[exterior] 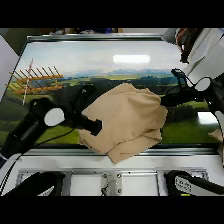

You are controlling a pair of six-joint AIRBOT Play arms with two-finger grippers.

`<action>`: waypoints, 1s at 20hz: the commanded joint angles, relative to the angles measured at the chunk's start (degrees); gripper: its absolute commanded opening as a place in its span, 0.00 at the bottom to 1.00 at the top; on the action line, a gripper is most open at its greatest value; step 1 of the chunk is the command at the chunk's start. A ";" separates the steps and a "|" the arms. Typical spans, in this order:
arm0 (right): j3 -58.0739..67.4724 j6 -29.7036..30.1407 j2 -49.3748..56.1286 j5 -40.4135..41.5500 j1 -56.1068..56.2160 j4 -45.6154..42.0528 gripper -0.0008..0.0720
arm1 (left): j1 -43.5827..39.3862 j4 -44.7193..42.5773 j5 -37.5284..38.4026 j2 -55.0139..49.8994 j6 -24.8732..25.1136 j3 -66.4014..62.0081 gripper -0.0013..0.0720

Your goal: Fold the clothes and pants, and hang the long-sleeved shirts on hangers.

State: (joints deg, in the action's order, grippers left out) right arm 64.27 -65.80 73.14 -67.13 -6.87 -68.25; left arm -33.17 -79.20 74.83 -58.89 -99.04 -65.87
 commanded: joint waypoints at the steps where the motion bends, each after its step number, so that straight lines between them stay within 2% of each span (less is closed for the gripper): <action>1: -4.42 -0.26 -7.19 -2.80 0.02 -2.03 0.04 | 7.43 -0.15 -5.73 -6.75 5.31 -11.15 0.96; 3: -4.81 -1.70 -7.89 -2.80 0.11 -1.95 0.04 | 12.44 -0.07 -11.47 -15.41 9.01 -17.03 0.94; 5: -4.83 -1.90 -7.87 -2.73 0.11 -0.24 0.04 | 15.61 1.95 -13.99 -25.53 11.06 -22.25 0.94; 8: -4.83 -1.90 -7.87 -2.12 0.20 3.52 0.04 | 18.56 16.41 -11.08 -41.64 17.59 -29.94 0.94; 9: -4.85 -1.90 -7.87 -2.14 0.20 4.44 0.04 | 18.97 19.98 -9.60 -46.25 18.23 -32.35 0.94; 13: -4.87 -1.90 -7.87 -2.16 0.52 5.55 0.04 | 18.14 23.69 -5.53 -59.41 18.08 -41.75 0.94; 20: -4.87 -1.90 -7.87 -2.34 1.03 5.55 0.05 | 16.37 23.37 -4.48 -67.01 16.96 -49.75 0.94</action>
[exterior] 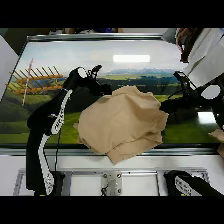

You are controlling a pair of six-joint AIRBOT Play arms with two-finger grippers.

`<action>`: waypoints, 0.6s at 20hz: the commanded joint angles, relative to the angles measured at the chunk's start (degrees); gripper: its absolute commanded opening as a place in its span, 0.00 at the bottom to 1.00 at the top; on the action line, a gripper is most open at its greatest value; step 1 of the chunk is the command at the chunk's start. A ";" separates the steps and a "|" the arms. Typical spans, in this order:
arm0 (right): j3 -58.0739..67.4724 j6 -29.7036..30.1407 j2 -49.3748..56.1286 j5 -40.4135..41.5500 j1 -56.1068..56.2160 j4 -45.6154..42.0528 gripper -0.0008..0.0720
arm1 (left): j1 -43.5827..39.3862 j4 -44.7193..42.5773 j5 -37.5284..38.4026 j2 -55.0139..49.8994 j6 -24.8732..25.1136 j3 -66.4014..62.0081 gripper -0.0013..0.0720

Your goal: Fold the clothes and pants, and hang the long-sleeved shirts on hangers.

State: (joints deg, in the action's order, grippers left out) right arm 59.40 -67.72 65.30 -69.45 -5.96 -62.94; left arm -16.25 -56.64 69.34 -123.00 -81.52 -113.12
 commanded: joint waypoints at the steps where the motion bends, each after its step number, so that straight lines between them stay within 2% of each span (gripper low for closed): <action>1: 0.00 0.02 -0.02 0.00 0.11 0.24 0.04 | -1.16 0.81 0.98 -2.89 -0.55 -2.16 0.94; 3: 0.00 0.02 -0.02 0.13 0.11 0.24 0.05 | -1.73 0.90 1.22 -2.82 -0.57 -2.16 0.94; 4: 0.00 0.02 -0.02 0.37 0.11 0.24 0.04 | -2.03 1.20 1.05 -2.71 -0.90 -2.16 0.85; 5: 0.02 0.02 -0.02 0.59 0.09 0.24 0.04 | -2.29 1.25 0.98 -2.67 -1.16 -2.54 0.41; 6: 0.02 0.02 -0.02 0.83 0.11 0.24 0.04 | -2.27 1.29 0.98 -2.64 -1.86 -3.28 0.05; 9: 0.92 0.48 -0.13 2.64 -0.11 0.04 0.04 | -1.20 1.29 0.20 0.33 -4.90 -6.60 0.05; 12: 12.46 0.46 -0.50 2.10 -0.15 0.22 0.04 | 1.03 1.29 -7.06 12.70 -4.85 -8.35 0.05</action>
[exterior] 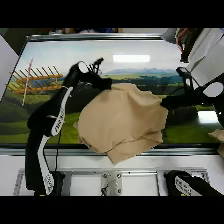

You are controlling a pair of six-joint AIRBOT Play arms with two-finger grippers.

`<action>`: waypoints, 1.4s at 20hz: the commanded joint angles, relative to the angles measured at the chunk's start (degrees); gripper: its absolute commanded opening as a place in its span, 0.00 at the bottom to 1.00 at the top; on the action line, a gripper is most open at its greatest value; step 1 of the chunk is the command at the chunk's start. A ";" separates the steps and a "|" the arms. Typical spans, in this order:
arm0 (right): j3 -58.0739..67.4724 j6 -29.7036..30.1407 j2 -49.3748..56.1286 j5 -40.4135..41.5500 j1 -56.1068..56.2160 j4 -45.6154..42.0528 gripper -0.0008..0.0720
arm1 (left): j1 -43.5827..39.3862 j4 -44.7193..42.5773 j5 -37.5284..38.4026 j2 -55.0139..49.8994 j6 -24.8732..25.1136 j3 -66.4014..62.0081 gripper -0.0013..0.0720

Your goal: Fold the clothes and pants, and hang the long-sleeved shirts on hangers.

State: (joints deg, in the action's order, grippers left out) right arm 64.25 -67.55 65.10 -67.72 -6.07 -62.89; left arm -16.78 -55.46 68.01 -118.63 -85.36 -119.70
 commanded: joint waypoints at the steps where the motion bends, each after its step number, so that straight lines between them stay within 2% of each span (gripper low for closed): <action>1: 13.38 0.26 -0.70 0.20 0.00 0.22 0.04 | 2.32 0.15 -9.03 14.78 -1.03 -1.29 0.05; 4: 31.65 0.24 -3.04 0.22 0.09 4.31 0.04 | 3.08 0.00 -18.58 36.24 0.20 4.72 0.05; 6: 40.28 0.24 -5.55 0.28 0.09 8.52 0.04 | 2.47 -0.09 -21.66 49.05 1.64 8.68 0.05; 10: 44.87 0.24 -12.85 3.89 0.09 15.80 0.04 | -3.08 -0.44 -26.60 67.52 3.13 16.06 0.05; 13: 44.87 -0.09 -17.11 7.15 0.09 16.70 0.04 | -8.28 -1.01 -31.19 73.68 3.89 20.52 0.05; 16: 44.87 -3.43 -18.36 8.98 0.09 16.68 0.04 | -9.81 -8.31 -34.01 74.14 1.99 23.67 0.05; 19: 44.72 -8.31 -16.17 7.45 0.09 16.65 0.04 | -5.95 -9.46 -30.93 68.67 -2.03 24.48 0.05; 23: 44.72 -9.22 -6.54 -1.27 0.13 16.63 0.04 | -0.37 -8.85 -25.70 55.67 -6.82 24.48 0.05; 25: 44.72 -9.14 0.55 -4.68 0.15 15.52 0.04 | 0.35 -8.76 -27.06 48.83 -7.06 24.46 0.05; 28: 44.74 -8.28 9.44 -1.46 0.20 8.00 0.04 | 0.35 -4.52 -32.81 40.70 -7.02 22.84 0.05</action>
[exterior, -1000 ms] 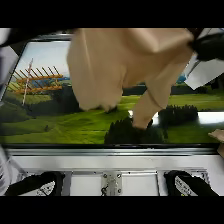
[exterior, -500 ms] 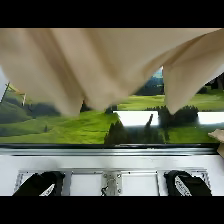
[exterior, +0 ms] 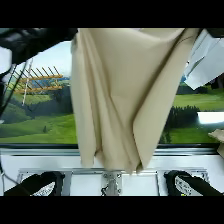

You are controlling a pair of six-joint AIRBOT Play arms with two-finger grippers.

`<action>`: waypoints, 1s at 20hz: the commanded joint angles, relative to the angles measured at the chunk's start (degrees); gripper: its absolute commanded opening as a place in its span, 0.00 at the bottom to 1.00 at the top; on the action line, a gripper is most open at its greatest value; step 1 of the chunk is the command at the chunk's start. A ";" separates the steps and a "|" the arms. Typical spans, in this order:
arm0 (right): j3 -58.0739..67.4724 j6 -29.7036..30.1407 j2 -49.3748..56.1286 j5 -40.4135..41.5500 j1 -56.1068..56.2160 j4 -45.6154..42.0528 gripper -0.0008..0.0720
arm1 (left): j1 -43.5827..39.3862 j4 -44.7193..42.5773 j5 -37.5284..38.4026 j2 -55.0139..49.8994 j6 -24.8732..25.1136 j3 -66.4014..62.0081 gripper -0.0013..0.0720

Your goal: Fold the clothes and pants, and hang the long-sleeved shirts on hangers.

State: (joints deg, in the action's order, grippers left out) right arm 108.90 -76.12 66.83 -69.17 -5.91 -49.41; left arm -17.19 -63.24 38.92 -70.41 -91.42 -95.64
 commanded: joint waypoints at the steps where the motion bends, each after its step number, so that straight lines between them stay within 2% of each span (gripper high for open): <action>1: 0.11 0.79 9.20 1.27 0.04 -7.15 0.04 | 0.76 3.28 -3.45 -9.90 -0.90 -4.13 0.05; 4: 0.11 4.39 9.01 4.04 0.07 -11.21 0.04 | 0.74 3.28 1.75 -14.16 0.70 -13.88 0.05; 7: -0.50 5.84 5.70 1.14 0.74 -20.70 0.04 | 0.46 1.11 14.21 -13.88 2.25 -15.93 0.05; 9: -6.82 5.86 1.70 -0.11 1.18 -22.38 0.04 | -1.97 -6.25 17.77 -11.23 2.21 -8.37 0.05; 11: -20.26 5.81 -4.20 -0.17 2.23 -22.56 0.04 | -5.42 -11.69 17.62 -7.52 2.23 4.28 0.05; 14: -44.68 5.84 -14.03 -0.31 4.13 -22.38 0.05 | -10.93 -11.65 17.97 -2.82 2.01 24.83 0.05; 15: -52.11 5.84 -17.20 -0.35 4.50 -22.45 0.08 | -13.00 -11.69 18.18 -1.62 1.86 30.64 0.05; 16: -58.77 5.84 -20.11 -0.33 4.48 -22.45 0.38 | -14.99 -11.74 17.86 -0.31 1.40 36.11 0.27; 17: -63.21 5.81 -22.40 -0.33 4.46 -23.02 0.87 | -16.46 -11.82 17.40 0.79 1.36 39.63 0.78; 18: -64.94 5.81 -24.13 -0.33 4.46 -24.02 0.94 | -16.96 -11.89 17.29 2.08 0.63 41.42 0.96; 20: -63.41 5.75 -26.62 -0.22 4.46 -24.39 0.91 | -16.28 -12.11 17.44 5.07 -1.42 40.96 0.95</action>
State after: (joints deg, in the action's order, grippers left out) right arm 51.16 -70.28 45.19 -69.43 -1.72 -72.58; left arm -32.03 -74.61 56.07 -69.08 -90.59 -60.03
